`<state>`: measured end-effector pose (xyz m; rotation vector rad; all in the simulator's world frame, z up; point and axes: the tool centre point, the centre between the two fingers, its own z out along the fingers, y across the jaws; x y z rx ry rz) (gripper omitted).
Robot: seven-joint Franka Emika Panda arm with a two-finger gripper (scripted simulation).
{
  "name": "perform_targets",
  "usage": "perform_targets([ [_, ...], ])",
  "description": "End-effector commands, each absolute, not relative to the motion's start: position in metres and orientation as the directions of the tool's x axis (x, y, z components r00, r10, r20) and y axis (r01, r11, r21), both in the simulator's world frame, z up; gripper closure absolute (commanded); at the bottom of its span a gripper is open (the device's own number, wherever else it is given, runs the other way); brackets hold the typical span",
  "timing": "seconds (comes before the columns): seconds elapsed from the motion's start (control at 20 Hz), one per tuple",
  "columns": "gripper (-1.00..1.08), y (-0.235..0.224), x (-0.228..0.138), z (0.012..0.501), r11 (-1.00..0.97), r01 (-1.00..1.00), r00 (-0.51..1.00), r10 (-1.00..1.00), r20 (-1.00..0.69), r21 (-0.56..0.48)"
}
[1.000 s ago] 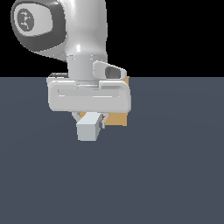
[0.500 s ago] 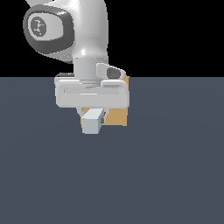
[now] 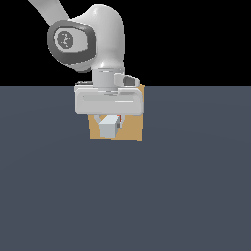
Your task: Insert the peg into the horizontal hole in a box.
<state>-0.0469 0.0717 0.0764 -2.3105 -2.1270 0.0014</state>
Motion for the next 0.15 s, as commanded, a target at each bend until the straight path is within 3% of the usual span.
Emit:
perform_targets([
  [0.0, 1.08, 0.0787, -0.0443, 0.0781, -0.084, 0.996, 0.084, 0.996, 0.001, 0.003],
  [0.1, 1.08, 0.0802, -0.0439, 0.0781, -0.084, 0.996, 0.084, 0.996, 0.001, 0.003],
])
